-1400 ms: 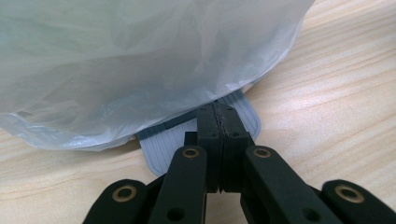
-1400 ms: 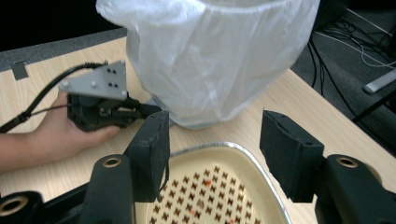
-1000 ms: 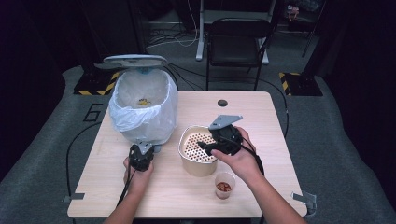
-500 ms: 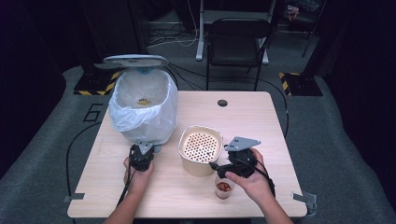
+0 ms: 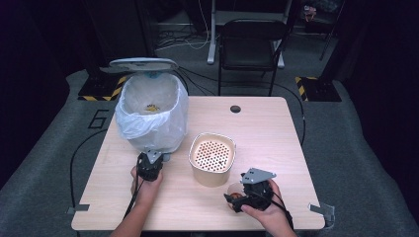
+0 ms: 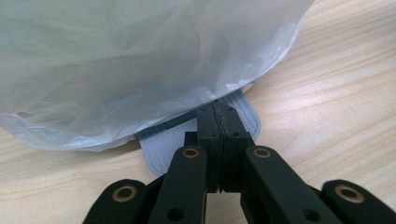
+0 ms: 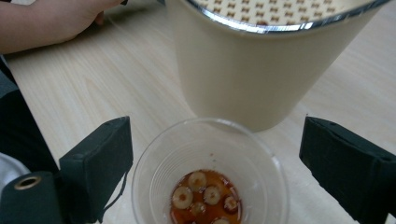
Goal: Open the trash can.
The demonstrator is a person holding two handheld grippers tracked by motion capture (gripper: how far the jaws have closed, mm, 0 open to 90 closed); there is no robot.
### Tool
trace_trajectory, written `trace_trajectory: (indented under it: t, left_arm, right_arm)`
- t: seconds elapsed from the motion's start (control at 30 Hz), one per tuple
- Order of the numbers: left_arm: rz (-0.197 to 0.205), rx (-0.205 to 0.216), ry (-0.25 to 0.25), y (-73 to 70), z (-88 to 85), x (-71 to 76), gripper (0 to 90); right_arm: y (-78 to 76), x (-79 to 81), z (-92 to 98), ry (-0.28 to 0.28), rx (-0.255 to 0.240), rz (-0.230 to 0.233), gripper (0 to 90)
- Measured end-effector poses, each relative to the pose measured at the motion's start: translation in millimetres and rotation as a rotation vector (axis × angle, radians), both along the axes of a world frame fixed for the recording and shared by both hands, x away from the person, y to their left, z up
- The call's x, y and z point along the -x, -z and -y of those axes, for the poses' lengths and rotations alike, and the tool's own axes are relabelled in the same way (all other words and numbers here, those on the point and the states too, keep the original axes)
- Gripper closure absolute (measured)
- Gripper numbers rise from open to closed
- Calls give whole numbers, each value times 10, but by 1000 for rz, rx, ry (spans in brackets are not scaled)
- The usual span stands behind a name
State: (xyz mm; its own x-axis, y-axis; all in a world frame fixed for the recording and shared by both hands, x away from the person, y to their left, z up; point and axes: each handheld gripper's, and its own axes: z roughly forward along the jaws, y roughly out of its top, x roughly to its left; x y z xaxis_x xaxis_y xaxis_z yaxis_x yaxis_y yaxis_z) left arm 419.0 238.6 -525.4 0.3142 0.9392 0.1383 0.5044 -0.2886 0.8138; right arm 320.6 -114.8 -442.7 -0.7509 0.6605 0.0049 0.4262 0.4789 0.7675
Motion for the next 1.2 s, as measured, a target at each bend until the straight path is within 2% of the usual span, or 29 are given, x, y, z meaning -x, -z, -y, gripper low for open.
trace_trajectory:
  t: [0.2, 0.3, 0.37, 0.47, 0.63, 0.8, 0.87, 1.03, 1.2]
  left_arm:
    - [0, -1, 0, 0, 0, 0, 892]
    - [0, 0, 0, 0, -1, -1, 892]
    - [0, -1, 1, 0, 0, 0, 892]
    - [0, 0, 1, 0, 0, 0, 892]
    - [3, 3, -1, 2, 0, -1, 892]
    - [2, 3, -1, 1, -1, -1, 892]
    - [1, 5, -1, 1, -2, -1, 892]
    - [1, 5, -1, 1, -2, -1, 892]
    - [1, 7, 0, 2, -4, -2, 892]
  right_arm:
    - [159, 37, 20, 10, -3, -26, 99]
    - [215, 55, 21, 6, -8, -21, 177]
    - [231, 51, 27, 0, 4, -24, 198]
    - [239, 46, 48, 4, -11, -20, 209]
    - [242, 22, 115, 31, -14, -15, 212]
    - [234, -52, 302, 107, -10, -8, 213]
    - [234, -71, 344, 118, -12, -9, 213]
    - [232, -154, 549, 191, -18, -4, 213]
    - [230, -206, 705, 249, -6, 9, 213]
